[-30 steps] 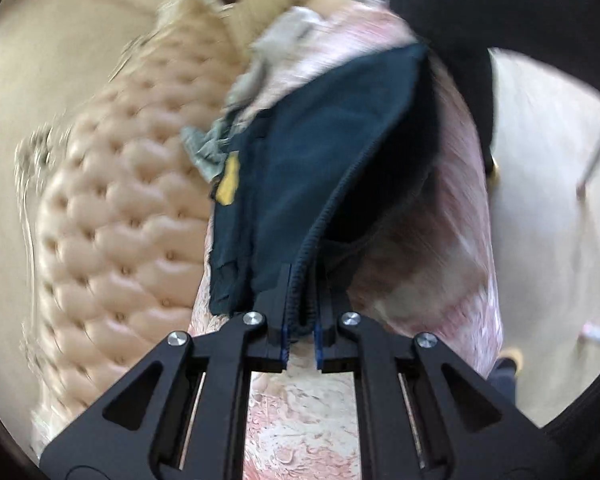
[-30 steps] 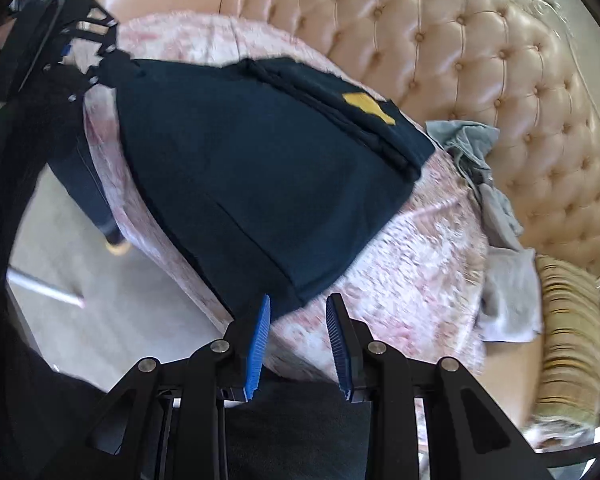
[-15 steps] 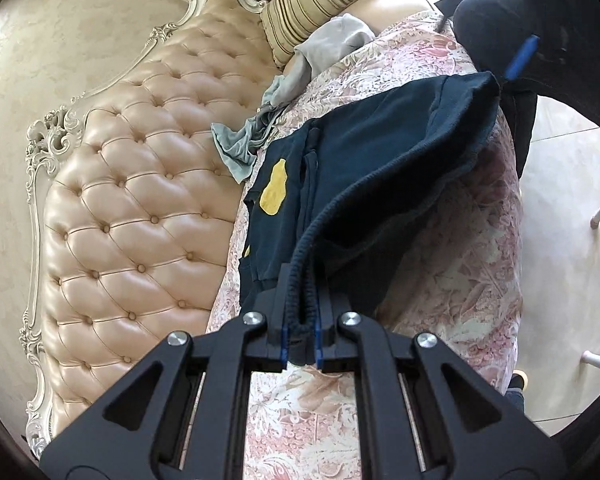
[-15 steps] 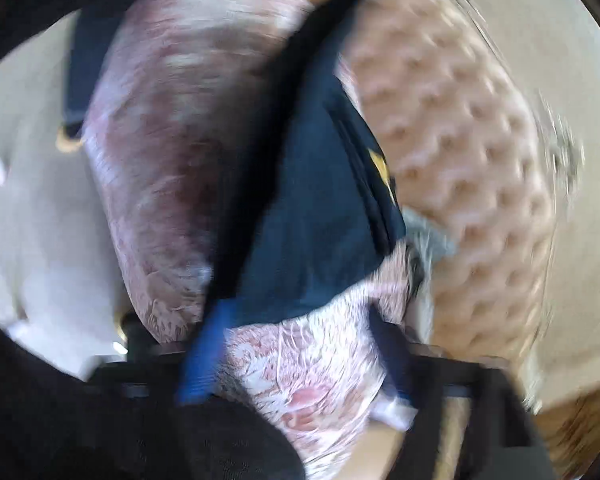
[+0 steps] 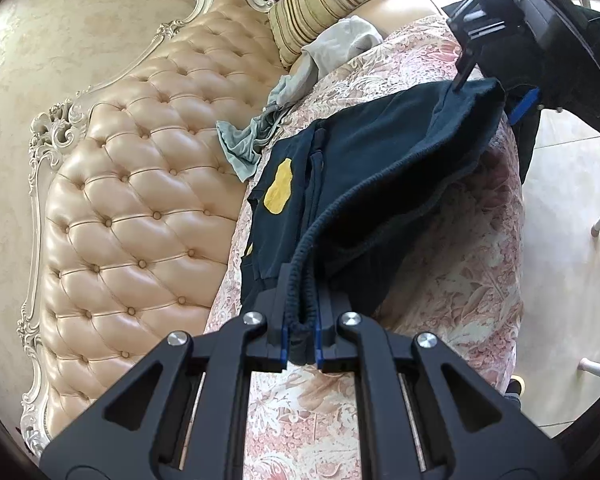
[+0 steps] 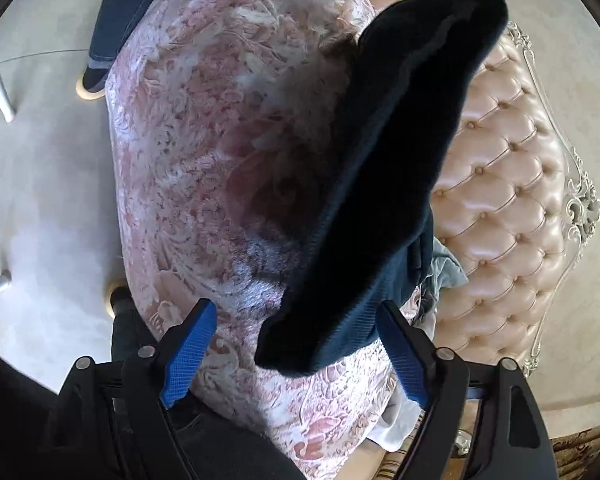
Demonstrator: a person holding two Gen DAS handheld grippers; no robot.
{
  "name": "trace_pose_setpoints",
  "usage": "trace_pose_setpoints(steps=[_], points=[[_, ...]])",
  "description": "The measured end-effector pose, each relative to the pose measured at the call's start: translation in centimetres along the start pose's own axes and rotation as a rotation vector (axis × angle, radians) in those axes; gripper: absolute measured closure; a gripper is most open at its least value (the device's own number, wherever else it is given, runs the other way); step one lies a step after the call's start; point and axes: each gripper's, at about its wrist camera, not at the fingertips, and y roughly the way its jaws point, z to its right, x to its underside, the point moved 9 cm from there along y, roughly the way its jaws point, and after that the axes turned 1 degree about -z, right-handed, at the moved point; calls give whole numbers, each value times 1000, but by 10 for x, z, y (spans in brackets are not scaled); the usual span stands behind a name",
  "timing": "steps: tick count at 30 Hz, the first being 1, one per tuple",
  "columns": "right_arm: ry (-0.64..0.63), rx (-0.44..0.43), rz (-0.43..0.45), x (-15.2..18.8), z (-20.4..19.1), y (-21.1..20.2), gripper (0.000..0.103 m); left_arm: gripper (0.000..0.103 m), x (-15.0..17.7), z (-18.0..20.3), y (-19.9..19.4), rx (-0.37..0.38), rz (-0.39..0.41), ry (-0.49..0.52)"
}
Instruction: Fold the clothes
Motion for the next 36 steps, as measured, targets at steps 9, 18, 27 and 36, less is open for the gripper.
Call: trace_pose_setpoints(steps=[9, 18, 27, 36], points=[[217, 78, 45, 13, 70, -16, 96, 93, 9, -8, -8, -11, -11, -63], [380, -55, 136, 8, 125, -60, 97, 93, 24, -6, -28, 28, -26, -217], [570, -238, 133, 15, 132, -42, 98, 93, 30, 13, -24, 82, -41, -283], [809, -240, 166, -1, 235, -4, 98, 93, 10, -87, 26, 73, -58, -401]])
